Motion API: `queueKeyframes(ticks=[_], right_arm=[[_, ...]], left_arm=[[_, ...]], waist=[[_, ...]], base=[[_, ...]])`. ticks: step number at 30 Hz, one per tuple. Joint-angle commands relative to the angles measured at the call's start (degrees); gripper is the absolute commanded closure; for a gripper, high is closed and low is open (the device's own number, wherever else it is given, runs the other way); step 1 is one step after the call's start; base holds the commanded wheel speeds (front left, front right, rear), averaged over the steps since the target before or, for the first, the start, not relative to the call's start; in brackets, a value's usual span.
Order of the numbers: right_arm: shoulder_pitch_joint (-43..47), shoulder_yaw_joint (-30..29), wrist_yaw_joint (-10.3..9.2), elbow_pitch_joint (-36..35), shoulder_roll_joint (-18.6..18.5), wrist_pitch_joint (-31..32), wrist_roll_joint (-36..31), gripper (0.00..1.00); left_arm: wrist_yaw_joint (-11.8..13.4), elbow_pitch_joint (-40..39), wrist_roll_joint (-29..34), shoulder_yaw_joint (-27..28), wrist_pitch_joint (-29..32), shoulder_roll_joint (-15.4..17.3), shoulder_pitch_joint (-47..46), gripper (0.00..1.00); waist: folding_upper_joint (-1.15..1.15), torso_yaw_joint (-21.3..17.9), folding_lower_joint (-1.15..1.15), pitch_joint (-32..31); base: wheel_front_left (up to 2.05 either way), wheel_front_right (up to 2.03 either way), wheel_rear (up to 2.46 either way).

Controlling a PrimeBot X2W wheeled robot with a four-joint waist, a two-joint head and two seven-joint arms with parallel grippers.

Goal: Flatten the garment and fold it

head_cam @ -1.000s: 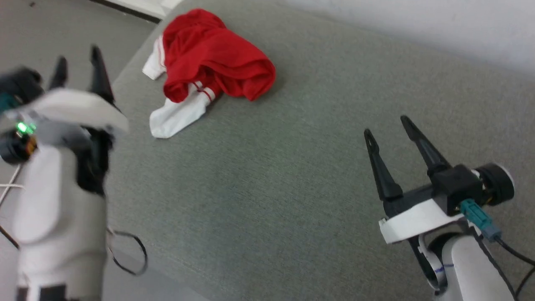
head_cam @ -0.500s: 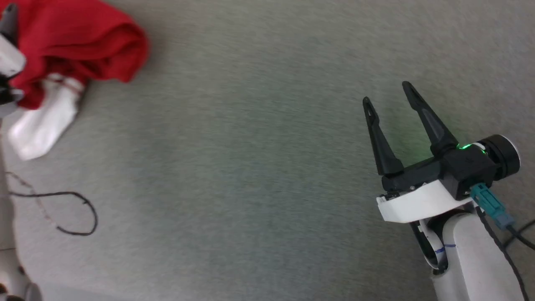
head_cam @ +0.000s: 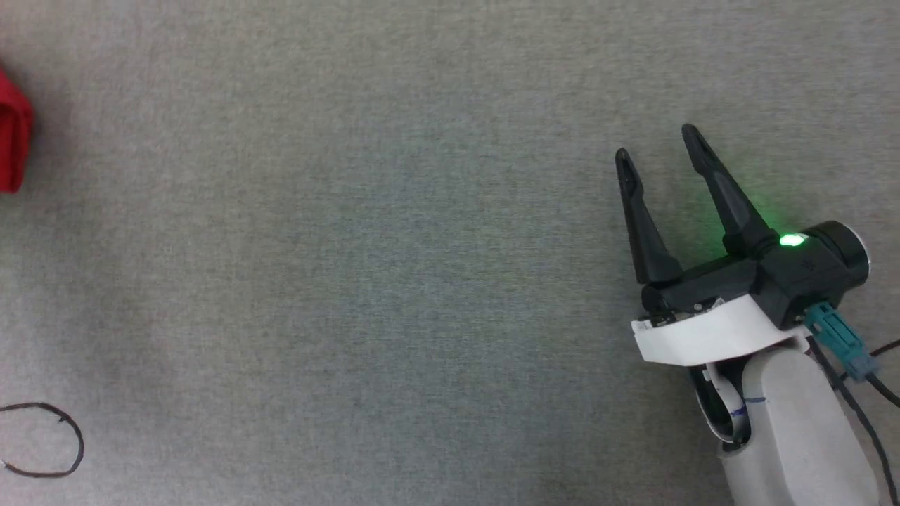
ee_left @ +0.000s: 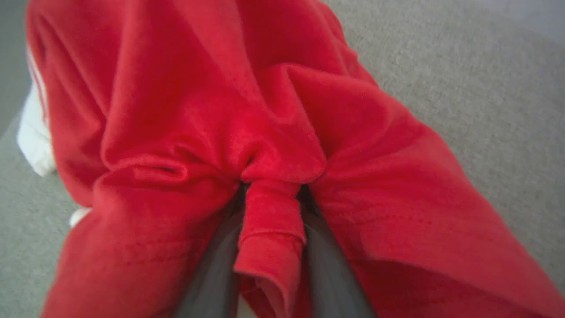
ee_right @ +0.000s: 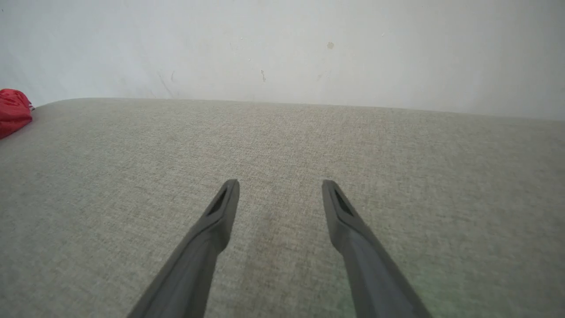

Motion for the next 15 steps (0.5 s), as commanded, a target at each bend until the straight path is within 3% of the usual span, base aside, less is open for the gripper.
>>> queueKeyframes(ticks=[1, 5, 9, 15], right_arm=[[1.09, -0.46, -0.13, 2.04, -0.50, 0.00, 0.55, 0.00], [2.84, -0.96, -0.13, 4.12, -0.50, -0.49, 1.78, 0.00], [5.50, -2.03, -0.13, 5.60, -0.50, -0.91, 3.43, 0.00], [8.90, -3.44, -0.13, 6.23, -0.49, -1.15, 4.64, 0.00]], left_arm=[[1.01, 0.84, 2.15, -0.80, -3.46, -1.08, 2.73, 1.00], [1.42, 0.89, 7.69, -0.93, -16.97, 1.30, 3.20, 1.00], [-0.59, 2.37, 10.04, -0.97, -28.99, 3.09, 2.09, 1.00], [-4.86, 1.63, 12.06, -3.93, -38.25, 4.39, -1.03, 1.00]], waist=[[0.00, 0.08, 0.00, -5.06], [0.00, 0.59, 0.00, -12.93], [0.00, 0.11, 0.00, -20.76], [0.00, -0.97, 0.00, -27.67]], base=[[0.00, 0.00, 0.00], [0.00, 0.00, 0.00], [0.00, 0.00, 0.00], [0.00, 0.00, 0.00]])
